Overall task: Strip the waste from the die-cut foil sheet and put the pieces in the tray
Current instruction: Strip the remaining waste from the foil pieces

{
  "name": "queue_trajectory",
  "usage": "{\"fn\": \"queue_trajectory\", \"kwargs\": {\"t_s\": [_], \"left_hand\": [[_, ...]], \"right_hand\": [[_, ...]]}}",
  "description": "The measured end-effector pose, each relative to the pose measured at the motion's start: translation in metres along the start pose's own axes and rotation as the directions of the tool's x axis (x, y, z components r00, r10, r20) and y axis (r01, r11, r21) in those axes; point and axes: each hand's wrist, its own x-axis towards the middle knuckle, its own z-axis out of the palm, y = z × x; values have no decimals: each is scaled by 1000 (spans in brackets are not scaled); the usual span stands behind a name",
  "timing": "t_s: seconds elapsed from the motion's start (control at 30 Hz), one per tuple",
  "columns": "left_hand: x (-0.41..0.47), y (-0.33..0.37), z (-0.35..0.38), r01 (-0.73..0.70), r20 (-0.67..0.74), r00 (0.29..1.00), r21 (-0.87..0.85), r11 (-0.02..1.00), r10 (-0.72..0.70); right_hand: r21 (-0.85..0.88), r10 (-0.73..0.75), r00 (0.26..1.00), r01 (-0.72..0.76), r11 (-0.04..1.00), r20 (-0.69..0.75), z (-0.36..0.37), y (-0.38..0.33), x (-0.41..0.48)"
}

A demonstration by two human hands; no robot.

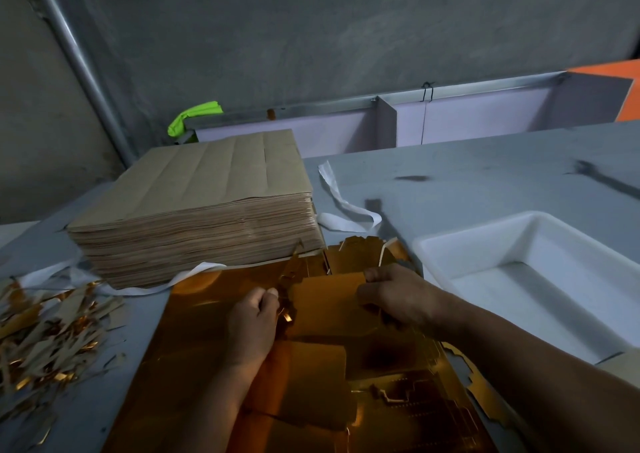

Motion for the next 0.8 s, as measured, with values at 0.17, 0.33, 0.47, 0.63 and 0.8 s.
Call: {"fn": "queue_trajectory", "kwargs": {"t_s": [0.17, 0.33, 0.47, 0.63, 0.8], "left_hand": [[0, -3, 1, -13, -29, 999, -13, 1000, 13], [0, -4, 1, -24, -36, 999, -28, 999, 23], [-1, -2, 0, -39, -42, 998, -62, 997, 36], [-4, 2, -2, -29, -62, 998, -111, 993, 23], [-4, 2, -1, 39, -90, 994, -228, 973, -61]], "right_hand": [[16, -13, 1000, 13, 1000, -14, 2, 0, 0], [104, -14, 997, 22, 994, -78, 0, 0, 2], [172, -9, 994, 28, 985, -109, -1, -1, 1], [163, -38, 988, 63, 985, -149, -2, 1, 2], [152, -46, 986, 71, 986, -160, -2, 3, 3]]}}
